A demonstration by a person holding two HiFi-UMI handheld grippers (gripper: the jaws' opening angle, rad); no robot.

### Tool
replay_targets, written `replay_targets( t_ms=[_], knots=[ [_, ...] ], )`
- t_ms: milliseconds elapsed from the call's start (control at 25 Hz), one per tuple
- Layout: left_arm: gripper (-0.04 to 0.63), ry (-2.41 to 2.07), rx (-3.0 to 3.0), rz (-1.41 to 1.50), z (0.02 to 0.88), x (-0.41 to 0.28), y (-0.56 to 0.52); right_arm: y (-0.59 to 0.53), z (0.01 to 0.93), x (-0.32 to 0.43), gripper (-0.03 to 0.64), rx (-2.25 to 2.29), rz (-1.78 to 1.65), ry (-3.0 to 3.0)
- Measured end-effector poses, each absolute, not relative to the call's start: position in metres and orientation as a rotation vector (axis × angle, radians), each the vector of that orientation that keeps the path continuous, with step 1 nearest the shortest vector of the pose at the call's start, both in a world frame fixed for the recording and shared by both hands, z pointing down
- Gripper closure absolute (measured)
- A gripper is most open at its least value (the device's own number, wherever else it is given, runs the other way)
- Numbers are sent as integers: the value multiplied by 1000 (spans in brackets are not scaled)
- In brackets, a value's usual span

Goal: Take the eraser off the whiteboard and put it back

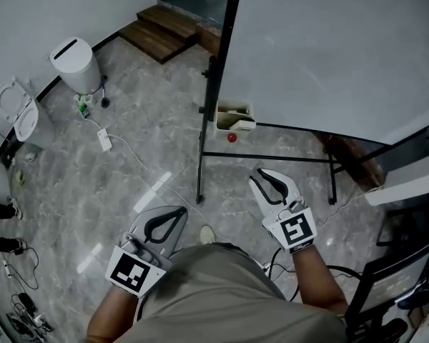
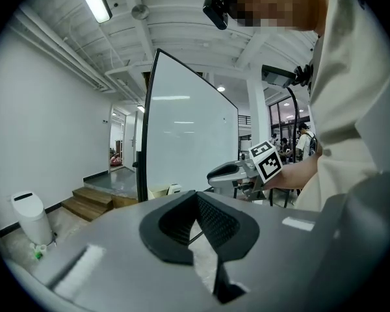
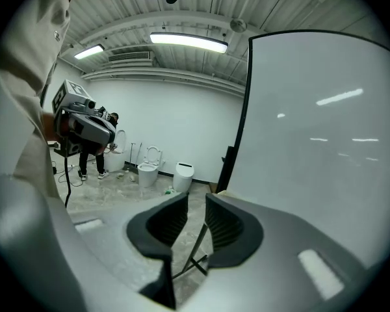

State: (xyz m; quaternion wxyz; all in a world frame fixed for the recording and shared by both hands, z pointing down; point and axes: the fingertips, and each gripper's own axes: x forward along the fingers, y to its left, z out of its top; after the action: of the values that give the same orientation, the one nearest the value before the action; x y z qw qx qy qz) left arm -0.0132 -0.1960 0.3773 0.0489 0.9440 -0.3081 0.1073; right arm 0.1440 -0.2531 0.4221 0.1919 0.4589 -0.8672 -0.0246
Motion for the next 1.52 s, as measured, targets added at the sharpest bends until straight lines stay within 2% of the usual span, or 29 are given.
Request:
replay_targets(
  t_ms=[560,1080,1520],
  knots=[
    [589,-1099,2785,398,384,4,-236,-360,464,187,482,1138,-170,-2407],
    [589,-1197,2729,486,385,0,-257,-419,501,182,417,914,-205,-2420],
    [589,-1256,2699,496,386,-8,-263,-432,528,167,413,736,-184,-2436]
  ],
)
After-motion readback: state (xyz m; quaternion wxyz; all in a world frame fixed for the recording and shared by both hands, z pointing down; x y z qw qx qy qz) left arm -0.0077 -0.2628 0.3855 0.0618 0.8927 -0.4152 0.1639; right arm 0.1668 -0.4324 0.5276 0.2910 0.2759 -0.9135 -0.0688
